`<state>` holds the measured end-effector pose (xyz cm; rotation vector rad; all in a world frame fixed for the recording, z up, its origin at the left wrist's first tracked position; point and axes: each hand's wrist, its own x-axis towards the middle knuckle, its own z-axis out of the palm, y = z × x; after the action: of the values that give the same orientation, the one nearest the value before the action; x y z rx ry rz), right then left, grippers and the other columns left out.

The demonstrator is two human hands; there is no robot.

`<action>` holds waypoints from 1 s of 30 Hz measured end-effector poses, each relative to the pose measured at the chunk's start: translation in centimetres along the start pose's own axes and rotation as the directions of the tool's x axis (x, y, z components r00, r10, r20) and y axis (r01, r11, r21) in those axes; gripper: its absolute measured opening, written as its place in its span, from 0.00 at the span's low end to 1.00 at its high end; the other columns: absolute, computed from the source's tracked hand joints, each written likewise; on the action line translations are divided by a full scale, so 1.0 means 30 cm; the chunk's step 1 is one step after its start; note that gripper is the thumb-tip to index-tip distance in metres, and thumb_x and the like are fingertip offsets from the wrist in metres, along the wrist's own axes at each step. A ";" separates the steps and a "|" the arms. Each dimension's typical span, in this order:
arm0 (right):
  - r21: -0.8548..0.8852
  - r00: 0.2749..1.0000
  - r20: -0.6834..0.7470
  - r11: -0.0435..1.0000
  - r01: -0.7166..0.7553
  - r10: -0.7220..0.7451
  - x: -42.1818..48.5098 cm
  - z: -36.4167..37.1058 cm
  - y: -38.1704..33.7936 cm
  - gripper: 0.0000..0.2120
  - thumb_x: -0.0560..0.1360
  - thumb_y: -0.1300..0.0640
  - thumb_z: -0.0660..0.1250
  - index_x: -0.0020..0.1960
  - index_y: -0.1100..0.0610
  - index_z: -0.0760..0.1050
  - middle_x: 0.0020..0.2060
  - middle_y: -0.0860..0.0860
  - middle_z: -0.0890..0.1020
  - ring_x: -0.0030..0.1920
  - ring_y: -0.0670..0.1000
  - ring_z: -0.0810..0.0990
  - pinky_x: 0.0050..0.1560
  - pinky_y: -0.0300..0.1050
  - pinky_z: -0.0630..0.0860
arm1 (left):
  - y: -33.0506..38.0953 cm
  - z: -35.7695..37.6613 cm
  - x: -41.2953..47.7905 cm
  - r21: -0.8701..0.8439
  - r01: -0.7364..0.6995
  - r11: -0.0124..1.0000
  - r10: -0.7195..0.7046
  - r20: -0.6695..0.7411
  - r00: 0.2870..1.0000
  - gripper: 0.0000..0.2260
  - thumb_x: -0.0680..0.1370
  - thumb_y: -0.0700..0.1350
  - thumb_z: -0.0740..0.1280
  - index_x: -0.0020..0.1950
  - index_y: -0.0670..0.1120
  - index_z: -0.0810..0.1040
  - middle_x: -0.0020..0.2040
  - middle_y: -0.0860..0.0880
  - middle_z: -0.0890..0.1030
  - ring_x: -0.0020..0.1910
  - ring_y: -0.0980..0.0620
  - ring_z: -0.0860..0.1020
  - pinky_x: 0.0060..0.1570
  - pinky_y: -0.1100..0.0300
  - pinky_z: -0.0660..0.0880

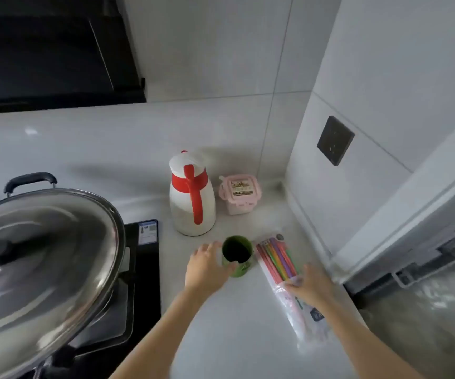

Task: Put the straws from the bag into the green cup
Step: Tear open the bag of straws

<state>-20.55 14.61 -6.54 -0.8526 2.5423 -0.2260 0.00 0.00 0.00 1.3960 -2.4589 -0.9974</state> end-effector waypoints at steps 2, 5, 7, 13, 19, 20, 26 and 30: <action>0.094 0.998 0.056 0.995 -0.025 0.020 0.035 0.021 0.021 0.32 0.56 0.38 0.71 0.54 0.53 0.69 0.44 0.48 0.82 0.41 0.48 0.81 0.41 0.45 0.80 | 0.020 0.046 0.040 0.045 0.051 0.998 -0.052 0.029 0.998 0.34 0.71 0.59 0.69 0.71 0.48 0.62 0.66 0.46 0.71 0.64 0.45 0.67 0.60 0.53 0.68; 0.158 0.989 0.148 0.986 -0.049 0.025 0.100 0.089 0.079 0.34 0.50 0.37 0.69 0.53 0.50 0.73 0.38 0.47 0.82 0.35 0.45 0.82 0.35 0.45 0.83 | 0.063 0.111 0.088 0.064 0.139 0.988 -0.141 0.034 0.989 0.42 0.67 0.65 0.69 0.72 0.47 0.57 0.66 0.44 0.68 0.64 0.43 0.67 0.59 0.51 0.70; 0.181 0.984 0.178 0.983 -0.039 0.007 0.132 0.116 0.109 0.36 0.48 0.37 0.70 0.54 0.49 0.73 0.38 0.46 0.82 0.35 0.44 0.82 0.33 0.43 0.82 | 0.081 0.160 0.127 0.106 0.179 0.978 -0.183 0.032 0.983 0.46 0.65 0.67 0.68 0.74 0.46 0.52 0.67 0.43 0.66 0.65 0.42 0.66 0.59 0.49 0.70; 0.291 0.980 0.201 0.955 -0.061 0.001 0.137 0.132 0.122 0.34 0.48 0.39 0.75 0.51 0.49 0.72 0.39 0.48 0.83 0.36 0.46 0.83 0.33 0.46 0.82 | 0.087 0.198 0.178 0.132 0.152 0.980 -0.157 0.026 0.987 0.38 0.68 0.64 0.67 0.69 0.45 0.62 0.61 0.42 0.71 0.57 0.42 0.72 0.48 0.52 0.75; 0.382 0.975 0.221 0.918 -0.104 0.019 0.127 0.144 0.127 0.32 0.48 0.39 0.75 0.49 0.49 0.75 0.38 0.48 0.83 0.34 0.47 0.84 0.34 0.46 0.82 | -0.007 0.126 0.127 0.187 0.027 0.982 -0.064 0.197 0.978 0.34 0.65 0.58 0.73 0.67 0.49 0.67 0.60 0.46 0.72 0.55 0.44 0.72 0.49 0.54 0.74; 0.397 0.972 0.235 0.910 -0.121 0.026 0.118 0.135 0.123 0.34 0.47 0.39 0.76 0.50 0.50 0.75 0.38 0.49 0.84 0.34 0.48 0.84 0.34 0.48 0.83 | -0.026 0.110 0.113 0.183 0.013 0.983 -0.056 0.231 0.971 0.34 0.64 0.56 0.73 0.67 0.49 0.67 0.60 0.47 0.71 0.55 0.45 0.72 0.49 0.54 0.74; 0.465 0.966 0.257 0.874 -0.137 0.015 -0.008 0.078 0.109 0.28 0.56 0.48 0.79 0.51 0.54 0.72 0.43 0.51 0.83 0.40 0.51 0.83 0.42 0.49 0.81 | -0.114 0.022 0.079 0.283 -0.093 0.955 -0.023 0.380 0.925 0.36 0.63 0.49 0.74 0.68 0.53 0.65 0.62 0.49 0.71 0.59 0.46 0.71 0.57 0.53 0.72; 0.564 0.981 0.175 0.825 -0.035 -0.078 -0.092 0.035 0.102 0.26 0.58 0.50 0.78 0.52 0.51 0.71 0.43 0.47 0.82 0.42 0.48 0.82 0.43 0.47 0.81 | -0.077 0.003 0.042 0.285 -0.095 0.954 0.012 0.278 0.961 0.38 0.64 0.53 0.75 0.71 0.55 0.62 0.68 0.51 0.68 0.66 0.46 0.66 0.64 0.49 0.67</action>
<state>-19.73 18.72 -7.35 -0.6247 2.0987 -0.8213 0.91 -1.78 -1.72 1.3368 -2.9372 -0.8903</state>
